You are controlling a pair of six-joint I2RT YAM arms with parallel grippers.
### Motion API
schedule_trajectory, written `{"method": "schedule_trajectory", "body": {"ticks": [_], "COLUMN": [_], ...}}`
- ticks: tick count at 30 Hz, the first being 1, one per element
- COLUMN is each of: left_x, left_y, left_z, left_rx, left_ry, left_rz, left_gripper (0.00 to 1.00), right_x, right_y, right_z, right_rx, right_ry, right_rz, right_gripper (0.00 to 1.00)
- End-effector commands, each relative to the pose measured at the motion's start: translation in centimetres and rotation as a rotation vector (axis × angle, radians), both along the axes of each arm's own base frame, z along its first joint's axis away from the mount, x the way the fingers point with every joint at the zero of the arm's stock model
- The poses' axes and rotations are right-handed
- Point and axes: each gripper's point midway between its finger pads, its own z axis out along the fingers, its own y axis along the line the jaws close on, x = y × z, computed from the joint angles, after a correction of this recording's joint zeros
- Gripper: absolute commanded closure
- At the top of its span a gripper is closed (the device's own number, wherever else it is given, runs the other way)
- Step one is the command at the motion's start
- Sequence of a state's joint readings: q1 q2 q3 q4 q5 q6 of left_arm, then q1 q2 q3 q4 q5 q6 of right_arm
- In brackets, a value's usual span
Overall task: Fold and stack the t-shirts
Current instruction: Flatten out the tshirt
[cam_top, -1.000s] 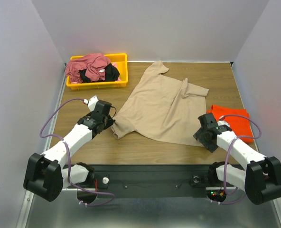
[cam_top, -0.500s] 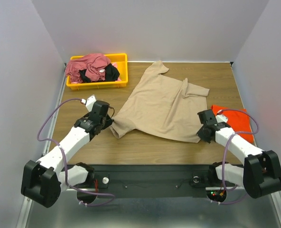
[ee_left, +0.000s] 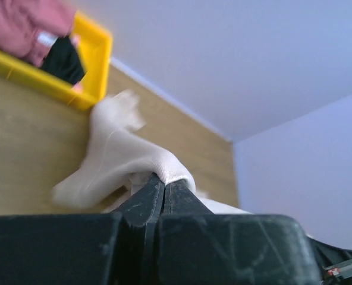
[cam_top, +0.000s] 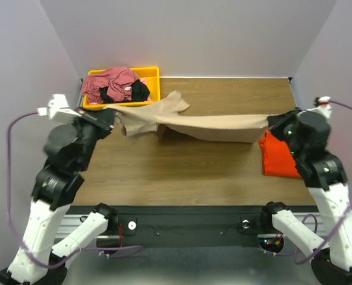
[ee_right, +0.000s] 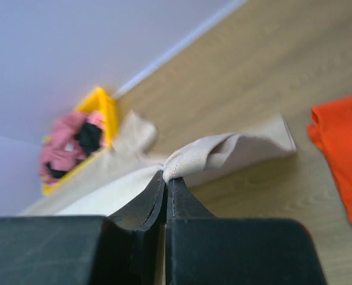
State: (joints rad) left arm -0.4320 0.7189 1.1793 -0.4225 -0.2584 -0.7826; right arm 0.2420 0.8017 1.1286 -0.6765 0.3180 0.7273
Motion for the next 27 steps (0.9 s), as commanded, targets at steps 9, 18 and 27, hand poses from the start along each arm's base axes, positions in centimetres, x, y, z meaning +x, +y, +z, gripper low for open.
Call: {"method": "schedule_trajectory", "body": {"ticks": [9,18,27], "left_x": [-13.7,-10.4,10.9], "left_y": [7.8,6.6,-0.4], "left_z": [22.1,24.6,9.5], "left_rx": [-0.124,-0.046,0.198], "left_ry": [-0.581,-0.583,-0.154], "left_rz": [0.085,0.106,0.187], "left_gripper": [1.0,1.0,1.0], "right_x": [-8.8,-7.3,3.7], "right_y": [1.4,-0.8,-5.3], "right_z": [17.8,19.5,5.5], "right_rx": [-0.004,-0.051,-0.21], "right_ry": [-0.392,-0.403,0.025], "right_rz": [0.234,0.107,-0.289], "right_gripper": [1.0,1.0,1.0]}}
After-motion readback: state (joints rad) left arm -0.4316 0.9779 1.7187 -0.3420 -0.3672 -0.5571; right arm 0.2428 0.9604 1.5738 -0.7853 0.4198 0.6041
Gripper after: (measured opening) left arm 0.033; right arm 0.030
